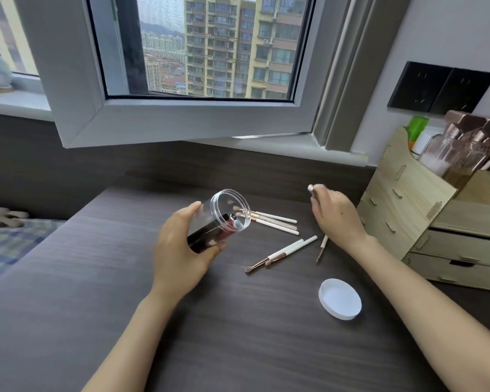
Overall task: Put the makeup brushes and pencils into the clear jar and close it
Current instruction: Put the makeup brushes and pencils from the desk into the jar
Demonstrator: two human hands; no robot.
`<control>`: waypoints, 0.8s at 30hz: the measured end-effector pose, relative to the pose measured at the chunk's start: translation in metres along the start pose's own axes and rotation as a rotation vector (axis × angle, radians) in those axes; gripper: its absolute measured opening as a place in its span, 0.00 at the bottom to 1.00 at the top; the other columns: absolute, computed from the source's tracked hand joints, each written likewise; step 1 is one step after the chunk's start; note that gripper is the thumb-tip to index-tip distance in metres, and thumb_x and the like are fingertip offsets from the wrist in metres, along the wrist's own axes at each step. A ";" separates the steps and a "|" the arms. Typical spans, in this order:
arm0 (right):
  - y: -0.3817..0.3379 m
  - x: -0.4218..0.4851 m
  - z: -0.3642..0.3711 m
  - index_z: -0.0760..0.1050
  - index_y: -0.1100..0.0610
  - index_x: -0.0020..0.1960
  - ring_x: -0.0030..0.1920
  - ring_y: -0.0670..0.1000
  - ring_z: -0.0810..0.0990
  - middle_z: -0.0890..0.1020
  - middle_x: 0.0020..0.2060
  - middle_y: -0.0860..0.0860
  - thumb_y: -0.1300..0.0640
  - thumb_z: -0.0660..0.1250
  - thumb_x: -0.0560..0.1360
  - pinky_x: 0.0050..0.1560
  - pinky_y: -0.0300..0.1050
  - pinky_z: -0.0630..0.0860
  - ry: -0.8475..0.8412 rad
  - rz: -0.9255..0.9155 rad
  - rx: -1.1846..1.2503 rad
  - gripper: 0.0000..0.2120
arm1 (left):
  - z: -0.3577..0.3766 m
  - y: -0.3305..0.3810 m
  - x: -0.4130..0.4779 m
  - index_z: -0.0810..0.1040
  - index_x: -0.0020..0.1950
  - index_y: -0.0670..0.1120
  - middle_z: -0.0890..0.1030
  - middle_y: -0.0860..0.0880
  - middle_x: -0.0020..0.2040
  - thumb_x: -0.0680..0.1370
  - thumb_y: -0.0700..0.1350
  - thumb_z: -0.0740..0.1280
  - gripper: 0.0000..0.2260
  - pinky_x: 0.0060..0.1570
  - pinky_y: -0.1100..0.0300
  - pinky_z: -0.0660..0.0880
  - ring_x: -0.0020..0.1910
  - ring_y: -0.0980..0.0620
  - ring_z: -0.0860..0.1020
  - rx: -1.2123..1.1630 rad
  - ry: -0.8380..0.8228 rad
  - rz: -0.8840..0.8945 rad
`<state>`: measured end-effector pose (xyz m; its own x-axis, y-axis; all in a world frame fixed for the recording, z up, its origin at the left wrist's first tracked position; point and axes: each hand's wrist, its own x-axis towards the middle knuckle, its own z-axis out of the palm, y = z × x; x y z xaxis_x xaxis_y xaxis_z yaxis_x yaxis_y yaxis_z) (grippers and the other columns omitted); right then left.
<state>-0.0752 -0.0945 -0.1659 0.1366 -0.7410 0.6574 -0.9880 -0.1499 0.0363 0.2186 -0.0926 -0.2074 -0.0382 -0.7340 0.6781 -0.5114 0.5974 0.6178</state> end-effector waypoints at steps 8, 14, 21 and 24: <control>-0.095 -0.001 -0.076 0.82 0.51 0.52 0.26 0.54 0.74 0.76 0.31 0.53 0.46 0.59 0.76 0.27 0.42 0.72 -0.008 -0.156 0.239 0.16 | 0.000 0.004 -0.001 0.73 0.63 0.42 0.73 0.55 0.56 0.59 0.43 0.81 0.35 0.56 0.80 0.56 0.56 0.57 0.70 0.017 -0.017 0.056; -0.121 0.012 -0.077 0.77 0.61 0.53 0.42 0.57 0.75 0.76 0.44 0.57 0.71 0.62 0.68 0.41 0.53 0.76 -0.328 -0.230 0.089 0.16 | -0.001 0.005 -0.003 0.71 0.63 0.44 0.72 0.55 0.57 0.59 0.43 0.81 0.35 0.57 0.77 0.58 0.56 0.61 0.69 0.012 -0.052 0.144; -0.121 0.020 -0.075 0.77 0.62 0.44 0.40 0.53 0.77 0.80 0.40 0.55 0.66 0.72 0.69 0.42 0.43 0.74 -0.228 -0.162 0.420 0.05 | -0.001 0.002 -0.003 0.70 0.63 0.46 0.72 0.55 0.57 0.59 0.43 0.81 0.36 0.58 0.77 0.58 0.57 0.56 0.70 -0.008 -0.066 0.147; -0.106 0.020 -0.075 0.79 0.61 0.41 0.37 0.47 0.78 0.80 0.37 0.51 0.62 0.72 0.70 0.40 0.35 0.74 -0.111 0.034 0.664 0.03 | -0.001 -0.001 -0.003 0.71 0.63 0.45 0.72 0.54 0.57 0.59 0.43 0.81 0.35 0.57 0.78 0.57 0.58 0.55 0.70 -0.003 -0.063 0.122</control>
<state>0.0272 -0.0448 -0.1001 0.1475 -0.8101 0.5674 -0.7431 -0.4693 -0.4769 0.2197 -0.0909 -0.2096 -0.1541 -0.6745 0.7220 -0.4971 0.6844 0.5333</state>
